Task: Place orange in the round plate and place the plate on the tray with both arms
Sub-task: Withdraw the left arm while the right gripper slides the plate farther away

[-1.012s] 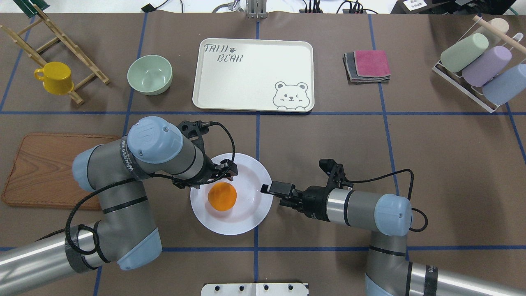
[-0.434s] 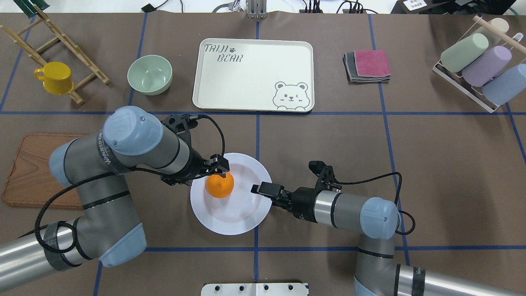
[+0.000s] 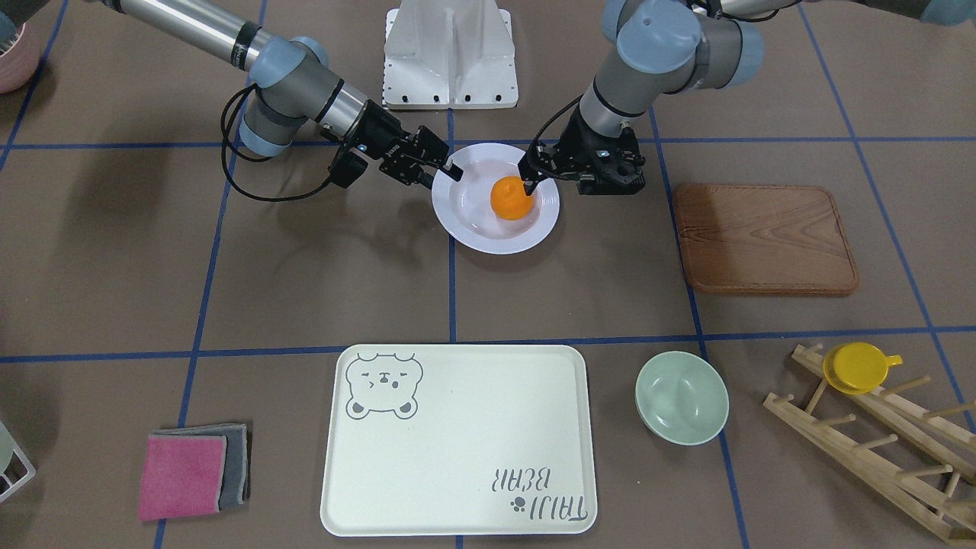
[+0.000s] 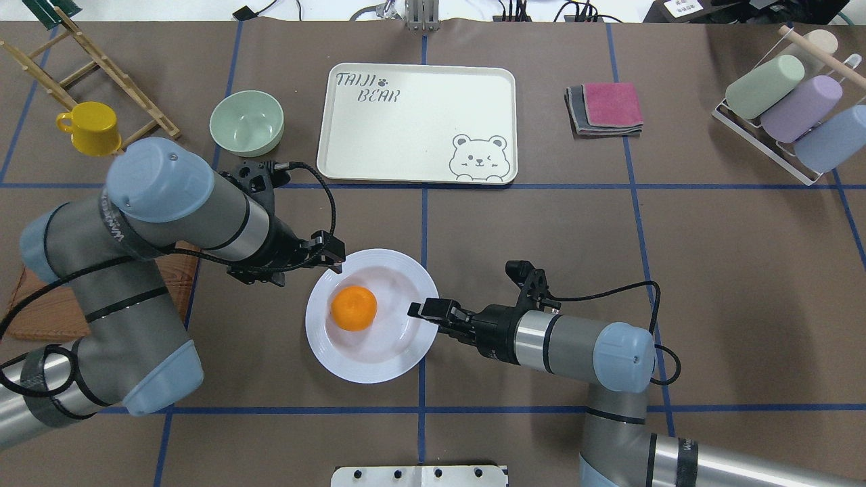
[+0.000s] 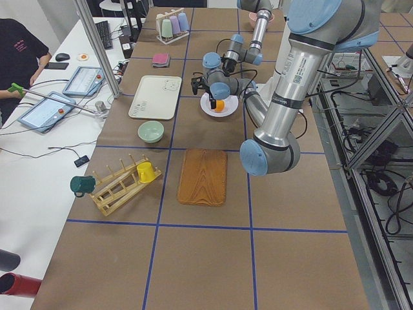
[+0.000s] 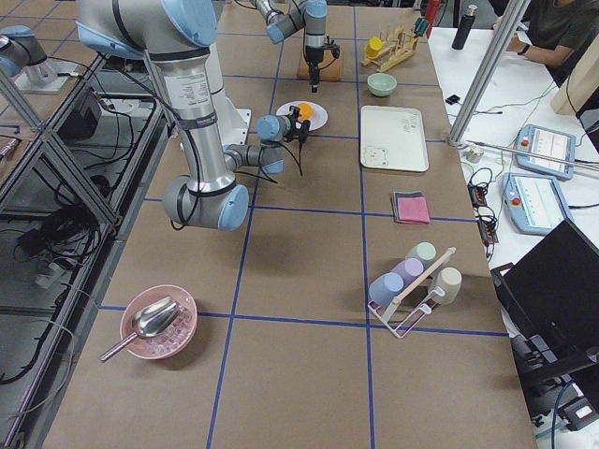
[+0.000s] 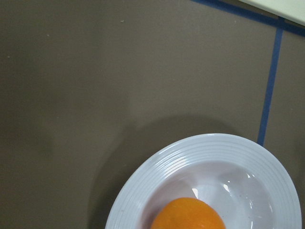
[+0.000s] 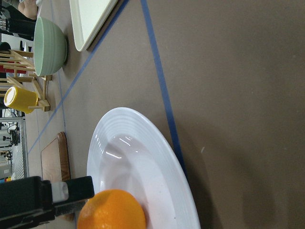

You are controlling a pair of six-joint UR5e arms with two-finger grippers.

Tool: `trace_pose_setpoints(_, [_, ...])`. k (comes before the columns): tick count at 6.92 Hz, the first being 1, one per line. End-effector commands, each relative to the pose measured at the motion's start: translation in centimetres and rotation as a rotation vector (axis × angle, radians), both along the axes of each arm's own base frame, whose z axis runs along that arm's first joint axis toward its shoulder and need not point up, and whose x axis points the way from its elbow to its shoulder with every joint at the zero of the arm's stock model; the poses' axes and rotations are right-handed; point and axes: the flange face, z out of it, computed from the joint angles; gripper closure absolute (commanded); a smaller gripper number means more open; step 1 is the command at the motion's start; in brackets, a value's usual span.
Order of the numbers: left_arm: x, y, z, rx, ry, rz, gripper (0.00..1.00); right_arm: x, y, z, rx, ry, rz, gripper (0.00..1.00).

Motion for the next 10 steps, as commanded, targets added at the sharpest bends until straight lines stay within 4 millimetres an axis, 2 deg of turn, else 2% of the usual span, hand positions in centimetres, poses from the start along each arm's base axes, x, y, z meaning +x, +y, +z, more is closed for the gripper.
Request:
trace_pose_setpoints(1, [-3.8, -1.1, -0.4, 0.035, -0.037, 0.031, 0.02, 0.0, -0.1, -1.0, 0.002, -0.015, 0.002, 0.68])
trace_pose_setpoints(3, [-5.4, -2.1, -0.3, 0.048, -0.042, 0.013, 0.02, 0.2, -0.5, -1.5, 0.005, -0.025, 0.008, 0.81])
trace_pose_setpoints(4, [-8.1, -2.0, 0.9, 0.086, -0.050, 0.014, 0.02, 0.3, -1.0, -1.7, 0.008, -0.029, 0.016, 0.86])
trace_pose_setpoints(5, [-11.8, -2.1, 2.8, 0.129, -0.060, 0.032, 0.02, 0.6, -1.3, -2.3, 0.011, -0.041, 0.022, 0.92])
trace_pose_setpoints(6, [-15.5, -3.2, 4.3, 0.166, -0.071, 0.033, 0.02, 1.0, -1.8, -3.0, -0.012, -0.063, 0.028, 0.94])
trace_pose_setpoints(7, [-18.1, -4.1, 5.9, 0.206, -0.098, 0.032, 0.02, 2.4, -3.8, -4.7, -0.065, -0.141, 0.050, 0.93])
trace_pose_setpoints(9, [-21.1, -5.2, 9.0, 0.281, -0.159, 0.060, 0.02, 5.2, -8.8, -7.3, -0.140, -0.229, 0.139, 0.95])
trace_pose_setpoints(10, [-22.7, -6.5, 10.8, 0.310, -0.191, 0.070, 0.02, 5.9, -11.0, -9.2, -0.195, -0.292, 0.244, 0.95])
